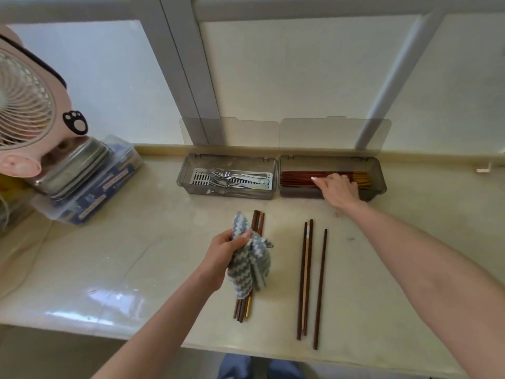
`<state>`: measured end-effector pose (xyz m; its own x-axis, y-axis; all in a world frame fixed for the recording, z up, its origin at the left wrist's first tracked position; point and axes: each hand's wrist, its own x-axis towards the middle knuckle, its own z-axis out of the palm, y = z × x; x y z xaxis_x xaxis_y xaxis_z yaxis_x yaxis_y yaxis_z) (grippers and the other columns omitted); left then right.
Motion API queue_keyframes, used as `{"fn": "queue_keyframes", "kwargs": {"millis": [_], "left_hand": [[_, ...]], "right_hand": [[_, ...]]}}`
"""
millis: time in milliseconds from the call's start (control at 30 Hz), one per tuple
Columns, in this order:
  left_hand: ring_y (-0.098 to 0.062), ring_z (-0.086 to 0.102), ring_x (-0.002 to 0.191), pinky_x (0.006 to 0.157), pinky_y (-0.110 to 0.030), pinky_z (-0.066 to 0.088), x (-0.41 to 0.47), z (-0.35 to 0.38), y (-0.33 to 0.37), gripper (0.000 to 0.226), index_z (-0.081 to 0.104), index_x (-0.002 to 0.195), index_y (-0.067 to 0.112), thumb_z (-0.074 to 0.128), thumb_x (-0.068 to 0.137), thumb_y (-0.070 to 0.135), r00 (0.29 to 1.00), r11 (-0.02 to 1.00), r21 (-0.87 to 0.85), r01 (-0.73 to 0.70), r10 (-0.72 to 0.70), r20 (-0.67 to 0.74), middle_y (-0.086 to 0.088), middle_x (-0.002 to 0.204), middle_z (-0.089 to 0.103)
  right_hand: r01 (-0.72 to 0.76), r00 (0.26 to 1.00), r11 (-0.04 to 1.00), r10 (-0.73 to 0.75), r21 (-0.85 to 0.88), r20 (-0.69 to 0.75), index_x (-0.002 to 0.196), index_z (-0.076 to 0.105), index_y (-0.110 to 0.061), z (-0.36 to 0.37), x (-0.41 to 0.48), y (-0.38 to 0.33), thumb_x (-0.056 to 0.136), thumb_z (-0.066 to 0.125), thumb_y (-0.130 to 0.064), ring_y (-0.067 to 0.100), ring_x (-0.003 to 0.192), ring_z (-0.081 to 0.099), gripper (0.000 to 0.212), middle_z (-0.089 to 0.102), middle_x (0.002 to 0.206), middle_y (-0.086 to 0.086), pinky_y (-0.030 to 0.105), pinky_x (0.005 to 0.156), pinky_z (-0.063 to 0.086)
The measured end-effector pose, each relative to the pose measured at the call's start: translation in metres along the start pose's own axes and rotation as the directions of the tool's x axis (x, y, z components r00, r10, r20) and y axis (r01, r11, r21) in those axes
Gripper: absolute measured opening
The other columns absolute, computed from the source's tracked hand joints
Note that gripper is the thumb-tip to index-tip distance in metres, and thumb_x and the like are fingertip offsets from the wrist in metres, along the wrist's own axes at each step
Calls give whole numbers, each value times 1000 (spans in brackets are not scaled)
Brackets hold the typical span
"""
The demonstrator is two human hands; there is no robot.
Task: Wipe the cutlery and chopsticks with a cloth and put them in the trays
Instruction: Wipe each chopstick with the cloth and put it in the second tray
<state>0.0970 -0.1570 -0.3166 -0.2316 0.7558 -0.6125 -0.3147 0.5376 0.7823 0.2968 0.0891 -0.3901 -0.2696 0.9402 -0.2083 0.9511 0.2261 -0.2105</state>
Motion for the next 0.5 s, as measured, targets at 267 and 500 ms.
{"fn": "queue_keyframes", "kwargs": {"millis": [267,500], "left_hand": [[-26,67,87,71,-33,53,-1,-11,10,26,61,104,2,57,90,23,997,993,-114,-36,27,-74,-15,97,69],[-21,66,89,70,-32,49,-2,-30,9,41,49,125,4,37,99,33,983,942,-319,-108,53,-177,-14,107,65]], "right_hand": [[95,910,984,-23,152,-415,111,61,-16,10,-32,-14,99,39,-33,23,100,53,31,58,111,7,35,86,35],[692,710,697,-704,188,-6,105,65,-16,57,-110,-85,88,51,-4,11,91,53,25,58,107,0,31,86,50]]}}
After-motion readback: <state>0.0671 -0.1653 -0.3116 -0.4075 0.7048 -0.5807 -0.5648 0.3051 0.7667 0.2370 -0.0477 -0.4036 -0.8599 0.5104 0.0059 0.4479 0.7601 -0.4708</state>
